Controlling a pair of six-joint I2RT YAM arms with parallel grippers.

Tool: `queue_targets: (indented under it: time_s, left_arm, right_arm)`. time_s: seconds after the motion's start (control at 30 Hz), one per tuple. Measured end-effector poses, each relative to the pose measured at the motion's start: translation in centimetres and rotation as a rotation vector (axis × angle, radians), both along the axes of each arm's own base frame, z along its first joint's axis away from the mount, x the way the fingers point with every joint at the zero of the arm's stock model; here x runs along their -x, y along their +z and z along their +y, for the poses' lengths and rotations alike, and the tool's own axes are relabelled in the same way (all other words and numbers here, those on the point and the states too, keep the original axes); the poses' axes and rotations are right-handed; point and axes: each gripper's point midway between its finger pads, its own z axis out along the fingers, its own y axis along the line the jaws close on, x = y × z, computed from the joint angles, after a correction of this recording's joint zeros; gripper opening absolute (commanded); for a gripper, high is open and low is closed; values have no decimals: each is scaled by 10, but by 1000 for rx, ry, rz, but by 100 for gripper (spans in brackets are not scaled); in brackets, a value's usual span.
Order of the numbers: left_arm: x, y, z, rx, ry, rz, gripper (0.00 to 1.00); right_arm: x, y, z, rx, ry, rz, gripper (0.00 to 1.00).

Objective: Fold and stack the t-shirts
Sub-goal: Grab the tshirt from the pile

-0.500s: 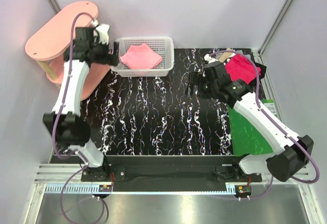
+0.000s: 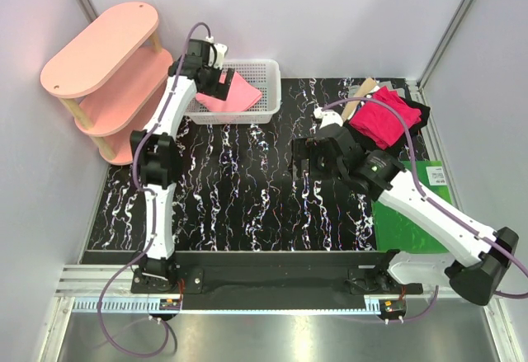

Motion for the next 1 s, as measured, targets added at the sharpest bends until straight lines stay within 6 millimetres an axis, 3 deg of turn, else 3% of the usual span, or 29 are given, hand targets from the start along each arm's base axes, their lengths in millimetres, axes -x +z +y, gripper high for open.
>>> queue_targets:
  time_s: [0.17,0.33,0.87,0.93,0.97,1.0]
  left_arm:
    - [-12,-56,14,-23,49,84,99]
    - [-14,-88,21,-37,72,133,99]
    - [-18,-112,10,-19,32,153,99]
    - [-17,-121,8,-24,24,168,91]
    - [-16,-125,7,-28,19,174,83]
    - [-16,-129,7,-31,15,180,52]
  right_arm:
    - [17,11,0,-40,23,-46,98]
    - [23,30,-3,-94,25,-98,96]
    - [33,45,8,-174,55,-112,87]
    - [35,47,10,-187,61,-111,86]
    - [36,48,10,-192,64,-110,85]
    - [37,48,11,-196,68,-109,84]
